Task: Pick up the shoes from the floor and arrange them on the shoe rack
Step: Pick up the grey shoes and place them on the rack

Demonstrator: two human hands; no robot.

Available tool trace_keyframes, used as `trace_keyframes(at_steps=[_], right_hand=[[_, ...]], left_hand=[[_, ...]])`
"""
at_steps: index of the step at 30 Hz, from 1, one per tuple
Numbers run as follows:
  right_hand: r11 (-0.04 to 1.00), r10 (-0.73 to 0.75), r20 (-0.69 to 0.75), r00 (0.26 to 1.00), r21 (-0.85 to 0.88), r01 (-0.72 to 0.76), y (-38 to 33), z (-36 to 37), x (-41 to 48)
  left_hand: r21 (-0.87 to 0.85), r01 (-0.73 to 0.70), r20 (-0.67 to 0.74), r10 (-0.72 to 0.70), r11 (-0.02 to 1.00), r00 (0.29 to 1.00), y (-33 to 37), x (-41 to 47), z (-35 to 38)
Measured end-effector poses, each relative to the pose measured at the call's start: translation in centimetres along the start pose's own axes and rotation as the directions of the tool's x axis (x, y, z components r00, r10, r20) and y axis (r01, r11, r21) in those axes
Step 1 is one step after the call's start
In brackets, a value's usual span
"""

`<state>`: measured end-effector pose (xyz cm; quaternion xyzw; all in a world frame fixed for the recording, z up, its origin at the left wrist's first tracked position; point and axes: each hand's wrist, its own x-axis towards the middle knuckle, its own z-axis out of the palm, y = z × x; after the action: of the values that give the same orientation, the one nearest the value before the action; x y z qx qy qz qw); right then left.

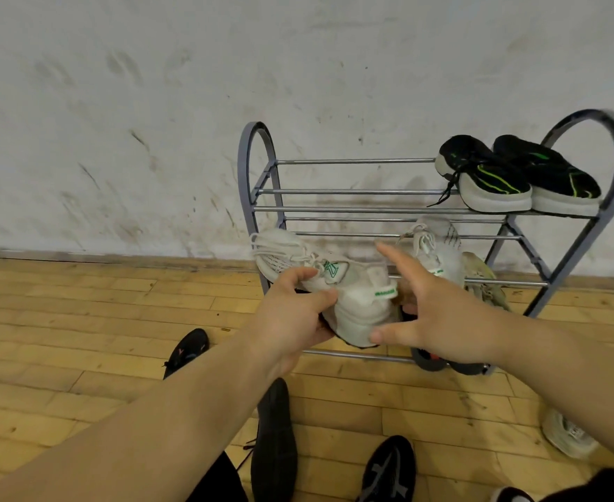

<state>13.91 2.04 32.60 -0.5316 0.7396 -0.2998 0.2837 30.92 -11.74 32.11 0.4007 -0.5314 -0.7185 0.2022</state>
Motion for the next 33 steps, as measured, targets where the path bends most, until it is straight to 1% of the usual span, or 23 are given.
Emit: trace_keyframes(at_steps=[2, 4, 7, 12, 15, 20, 25, 29, 31, 33], right_hand=[[0.996, 0.068, 0.081, 0.994, -0.064, -0.063, 0.8, -0.9, 0.1], [0.978, 0.139, 0.104, 0.985, -0.172, -0.12, 1.9, -1.9, 0.4], [0.929, 0.236, 0.05, 0.97, -0.305, -0.21, 3.7, -3.8, 1.0], [0.838, 0.361, -0.038, 0.932, -0.425, -0.342, 7.4, -5.8, 2.5], [0.818, 0.392, -0.082, 0.916, -0.424, -0.388, 9.1, -6.2, 3.5], [0.82, 0.398, -0.087, 0.913, -0.413, -0.397, 10.2, -6.1, 4.6], [0.827, 0.398, -0.114, 0.91, -0.386, -0.41, 11.1, -6.3, 6.0], [0.835, 0.399, -0.124, 0.908, -0.36, -0.416, 12.2, -6.2, 7.4], [0.839, 0.392, -0.125, 0.911, -0.357, -0.41, 12.8, -6.2, 7.9], [0.843, 0.378, -0.126, 0.917, -0.362, -0.397, 13.1, -6.1, 8.2]], left_hand=[[0.103, -0.016, 0.01, 0.015, 0.995, 1.0, -0.2, 0.6, 0.0], [0.178, -0.029, 0.015, 0.027, 0.984, 1.0, -0.5, 1.4, 0.2], [0.267, -0.045, 0.016, 0.043, 0.963, 0.999, -0.9, 2.9, 0.6], [0.402, -0.091, 0.038, 0.083, 0.911, 0.996, -1.6, 5.9, 1.6], [0.413, -0.133, 0.069, 0.115, 0.901, 0.991, -2.1, 8.0, 2.3], [0.398, -0.154, 0.069, 0.138, 0.904, 0.988, -2.3, 11.5, 3.8], [0.356, -0.161, 0.144, 0.116, 0.921, 0.983, -1.5, 14.0, 5.8], [0.348, -0.194, 0.185, 0.136, 0.917, 0.973, -1.5, 16.2, 7.2], [0.361, -0.217, 0.178, 0.161, 0.907, 0.971, -1.5, 17.2, 7.7], [0.428, -0.24, 0.115, 0.211, 0.872, 0.971, -1.5, 17.9, 7.9]])
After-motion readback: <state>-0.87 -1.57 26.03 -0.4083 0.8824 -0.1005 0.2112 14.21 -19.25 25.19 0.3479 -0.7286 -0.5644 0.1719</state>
